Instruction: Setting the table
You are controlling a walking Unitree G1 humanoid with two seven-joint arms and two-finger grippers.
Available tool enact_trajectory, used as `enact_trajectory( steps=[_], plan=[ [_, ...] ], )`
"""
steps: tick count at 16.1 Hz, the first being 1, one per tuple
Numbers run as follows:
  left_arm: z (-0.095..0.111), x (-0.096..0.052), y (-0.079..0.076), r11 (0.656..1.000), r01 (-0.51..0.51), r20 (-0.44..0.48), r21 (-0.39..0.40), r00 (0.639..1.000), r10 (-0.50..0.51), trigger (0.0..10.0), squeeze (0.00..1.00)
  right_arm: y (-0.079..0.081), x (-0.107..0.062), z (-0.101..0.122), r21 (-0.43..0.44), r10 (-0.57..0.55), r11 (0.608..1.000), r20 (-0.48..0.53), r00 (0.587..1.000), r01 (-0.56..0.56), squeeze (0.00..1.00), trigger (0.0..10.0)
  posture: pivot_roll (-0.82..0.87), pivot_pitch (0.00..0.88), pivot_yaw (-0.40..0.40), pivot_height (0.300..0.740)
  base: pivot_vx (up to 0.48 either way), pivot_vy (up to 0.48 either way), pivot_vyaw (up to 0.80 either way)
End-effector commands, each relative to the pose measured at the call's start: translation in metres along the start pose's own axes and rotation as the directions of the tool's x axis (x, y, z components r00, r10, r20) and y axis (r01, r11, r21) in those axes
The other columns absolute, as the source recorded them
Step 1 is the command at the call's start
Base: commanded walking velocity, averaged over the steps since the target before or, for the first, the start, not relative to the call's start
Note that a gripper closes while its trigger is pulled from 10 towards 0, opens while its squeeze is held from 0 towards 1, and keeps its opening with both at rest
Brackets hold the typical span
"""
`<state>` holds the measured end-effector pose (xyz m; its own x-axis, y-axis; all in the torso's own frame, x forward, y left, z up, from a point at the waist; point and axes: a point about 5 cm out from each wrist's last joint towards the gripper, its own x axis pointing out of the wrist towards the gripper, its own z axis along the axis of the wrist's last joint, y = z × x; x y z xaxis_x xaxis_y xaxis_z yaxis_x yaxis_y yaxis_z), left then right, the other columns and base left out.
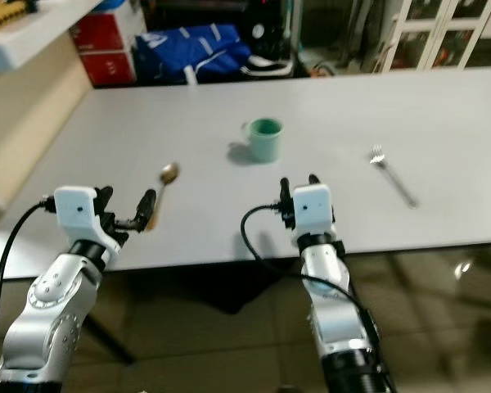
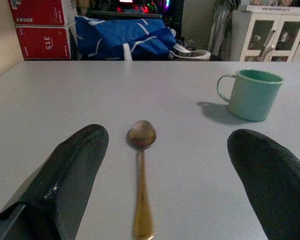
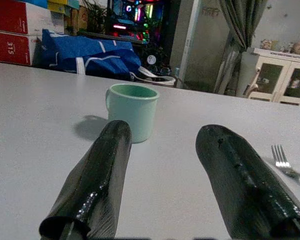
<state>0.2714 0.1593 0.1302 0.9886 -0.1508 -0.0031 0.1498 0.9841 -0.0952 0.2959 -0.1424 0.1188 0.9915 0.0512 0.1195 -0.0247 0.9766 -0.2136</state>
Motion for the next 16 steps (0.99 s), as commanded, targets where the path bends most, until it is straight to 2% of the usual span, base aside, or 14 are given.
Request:
enact_trajectory(
  steps=[1, 8, 11, 16],
  plan=[
    [0.0, 0.002, -0.004, 1.0, 0.007, -0.008, 0.011, 1.0, -0.007, 10.0, 0.0, -0.004, 0.0, -0.002, 0.006, -0.009, 1.0, -0.01, 1.0, 0.009, 0.0, 10.0, -0.13, 0.0, 0.076, 0.74, 0.0, 0.48, 0.0],
    [-0.001, 0.002, -0.005, 1.0, -0.004, -0.011, 0.015, 1.0, 0.004, 10.0, 0.0, 0.001, 0.001, -0.005, 0.019, 0.03, 0.999, -0.023, 0.999, -0.029, 0.0, 10.0, -0.12, 0.0, 0.068, 0.74, 0.0, 0.48, 0.0],
    [-0.001, 0.001, 0.0, 0.998, -0.053, -0.003, 0.024, 0.999, 0.053, 10.0, 0.0, 0.005, 0.001, -0.004, 0.032, 0.05, 0.998, -0.018, 0.999, -0.05, 0.0, 10.0, -0.12, 0.0, 0.053, 0.74, 0.0, 0.48, 0.0],
    [-0.001, 0.005, 0.003, 0.997, -0.073, 0.0, 0.035, 0.997, 0.073, 10.0, 0.0, 0.007, 0.004, -0.002, 0.032, 0.071, 0.997, -0.007, 0.997, -0.071, 0.0, 10.0, -0.12, 0.0, 0.05, 0.74, 0.0, 0.48, 0.0]
  ],
)
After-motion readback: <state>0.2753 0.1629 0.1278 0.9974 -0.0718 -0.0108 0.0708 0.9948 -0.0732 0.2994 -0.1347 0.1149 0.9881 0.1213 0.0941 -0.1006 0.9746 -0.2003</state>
